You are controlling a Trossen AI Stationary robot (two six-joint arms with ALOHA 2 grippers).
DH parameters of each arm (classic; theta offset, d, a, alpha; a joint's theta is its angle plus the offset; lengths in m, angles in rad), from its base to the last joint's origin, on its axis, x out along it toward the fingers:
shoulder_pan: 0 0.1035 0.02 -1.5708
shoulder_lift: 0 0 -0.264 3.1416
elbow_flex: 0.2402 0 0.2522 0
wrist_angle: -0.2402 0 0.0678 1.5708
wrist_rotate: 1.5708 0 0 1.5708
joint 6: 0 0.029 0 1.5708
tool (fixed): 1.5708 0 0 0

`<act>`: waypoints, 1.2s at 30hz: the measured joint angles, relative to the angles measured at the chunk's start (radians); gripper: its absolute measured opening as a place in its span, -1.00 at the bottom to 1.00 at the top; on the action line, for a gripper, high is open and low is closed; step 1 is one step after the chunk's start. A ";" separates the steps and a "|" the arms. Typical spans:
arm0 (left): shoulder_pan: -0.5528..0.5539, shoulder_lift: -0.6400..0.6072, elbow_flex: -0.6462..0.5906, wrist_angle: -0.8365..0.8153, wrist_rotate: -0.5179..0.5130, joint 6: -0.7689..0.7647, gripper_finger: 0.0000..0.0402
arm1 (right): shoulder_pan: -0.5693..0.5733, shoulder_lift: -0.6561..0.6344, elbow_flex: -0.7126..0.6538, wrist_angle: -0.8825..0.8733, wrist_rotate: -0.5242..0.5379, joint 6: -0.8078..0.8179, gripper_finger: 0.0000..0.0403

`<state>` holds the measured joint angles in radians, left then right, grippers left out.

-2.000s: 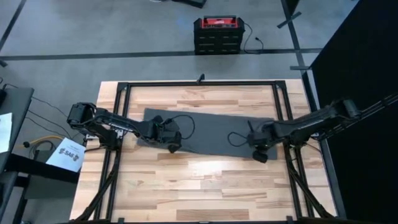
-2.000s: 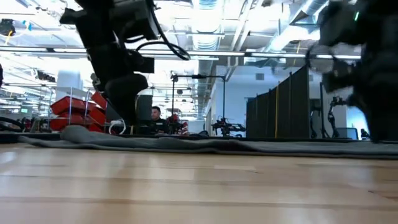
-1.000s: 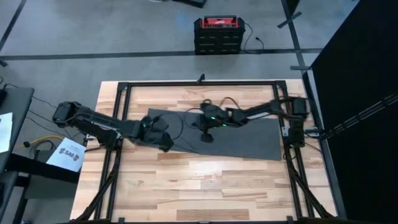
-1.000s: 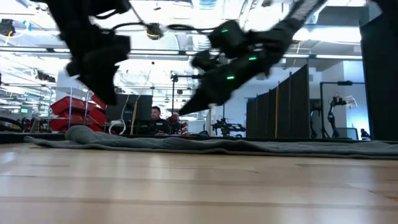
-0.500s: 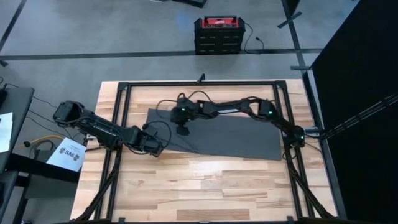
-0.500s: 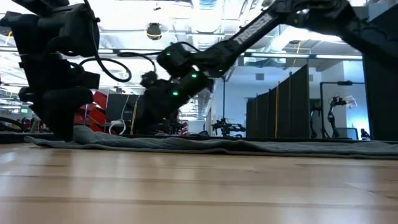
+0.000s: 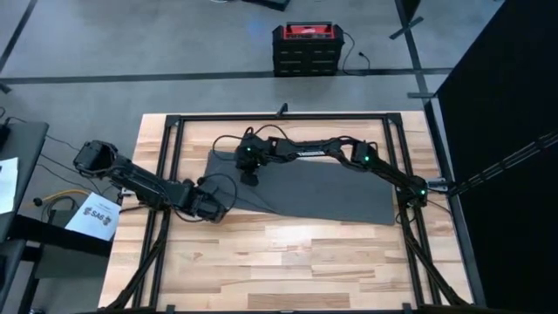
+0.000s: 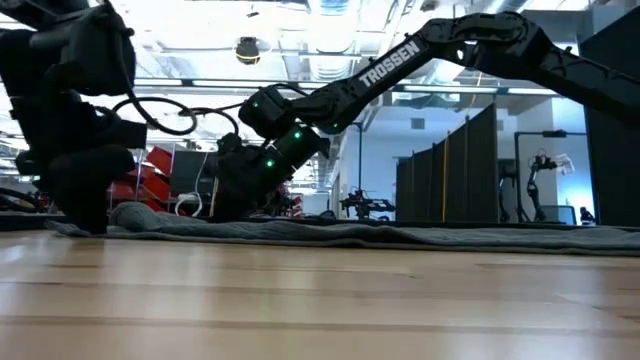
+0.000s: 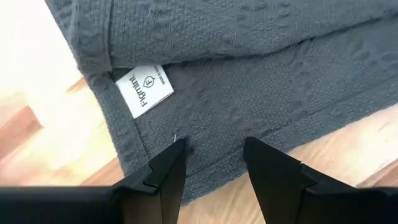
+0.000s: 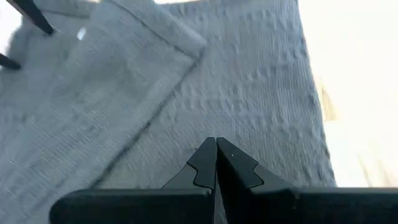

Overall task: Roll towel
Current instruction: Fold the gray towel

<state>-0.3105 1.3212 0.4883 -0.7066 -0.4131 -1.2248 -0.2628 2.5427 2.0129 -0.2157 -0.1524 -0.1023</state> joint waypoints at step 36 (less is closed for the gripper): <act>-0.051 0.000 -0.036 0.017 -0.025 -0.055 -0.24 | -0.015 0.027 0.010 0.018 0.008 0.060 -1.00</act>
<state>-0.3611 1.3216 0.4526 -0.6899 -0.4377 -1.2797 -0.2781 2.5702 2.0232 -0.1979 -0.1443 -0.0423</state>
